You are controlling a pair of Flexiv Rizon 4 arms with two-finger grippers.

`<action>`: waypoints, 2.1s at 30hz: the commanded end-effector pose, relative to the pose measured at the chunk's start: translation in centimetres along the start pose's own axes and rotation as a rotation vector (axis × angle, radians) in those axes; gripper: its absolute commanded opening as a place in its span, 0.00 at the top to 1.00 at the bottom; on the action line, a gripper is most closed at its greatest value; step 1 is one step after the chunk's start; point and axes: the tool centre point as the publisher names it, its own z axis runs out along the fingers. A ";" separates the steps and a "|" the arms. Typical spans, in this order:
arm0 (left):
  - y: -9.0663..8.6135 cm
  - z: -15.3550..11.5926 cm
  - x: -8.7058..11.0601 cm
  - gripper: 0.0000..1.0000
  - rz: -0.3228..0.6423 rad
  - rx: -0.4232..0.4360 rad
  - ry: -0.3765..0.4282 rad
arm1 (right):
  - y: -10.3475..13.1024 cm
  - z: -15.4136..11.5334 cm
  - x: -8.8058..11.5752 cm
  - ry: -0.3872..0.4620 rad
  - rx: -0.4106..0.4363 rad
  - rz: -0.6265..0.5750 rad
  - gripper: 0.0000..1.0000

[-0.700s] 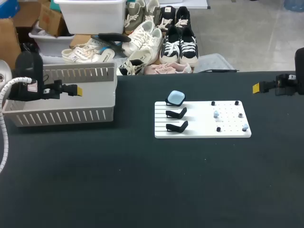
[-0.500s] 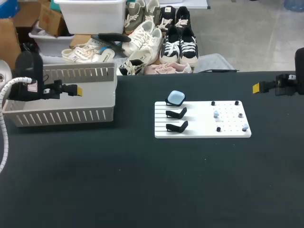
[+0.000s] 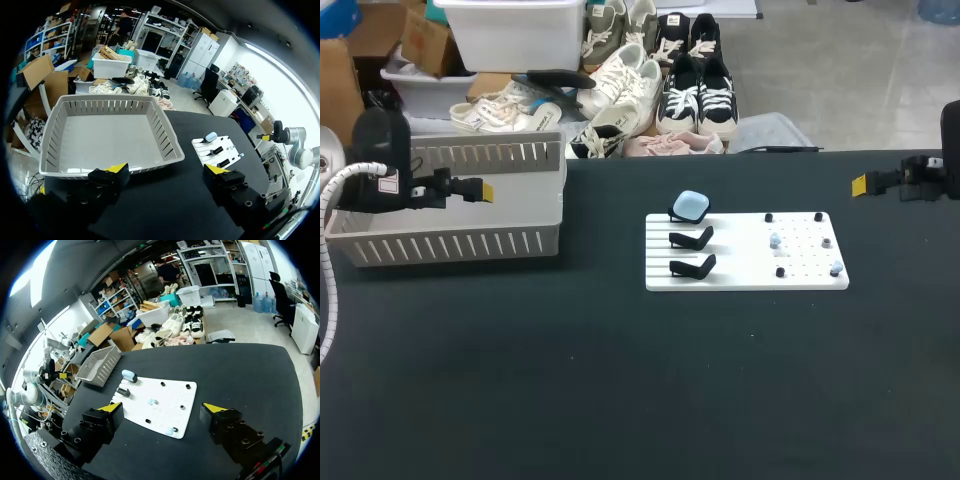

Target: Pick up each earbud case from the left stands, insert the matching earbuds, close the lid, and place the case in the box.

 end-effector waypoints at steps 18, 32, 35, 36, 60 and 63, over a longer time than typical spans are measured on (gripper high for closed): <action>-5.2 3.4 -3.8 0.00 0.637 0.332 -0.063 | -0.1 0.0 0.0 0.001 -0.001 0.000 0.00; -11.4 8.1 -4.1 0.00 0.997 0.515 -0.027 | -0.1 0.0 0.0 0.001 -0.001 0.000 0.00; -12.0 9.2 -4.4 0.00 1.036 0.523 -0.008 | -0.1 0.0 0.0 0.001 -0.001 0.000 0.00; -12.2 9.5 -4.5 0.00 1.041 0.518 0.001 | -0.1 0.0 0.0 0.001 -0.001 0.000 0.00; -12.4 10.3 -4.9 0.00 1.027 0.486 0.018 | -0.1 0.0 0.0 0.001 -0.001 0.000 0.00; -12.2 10.3 -4.7 0.00 1.031 0.464 0.015 | -0.1 0.0 0.0 0.001 -0.001 0.000 0.00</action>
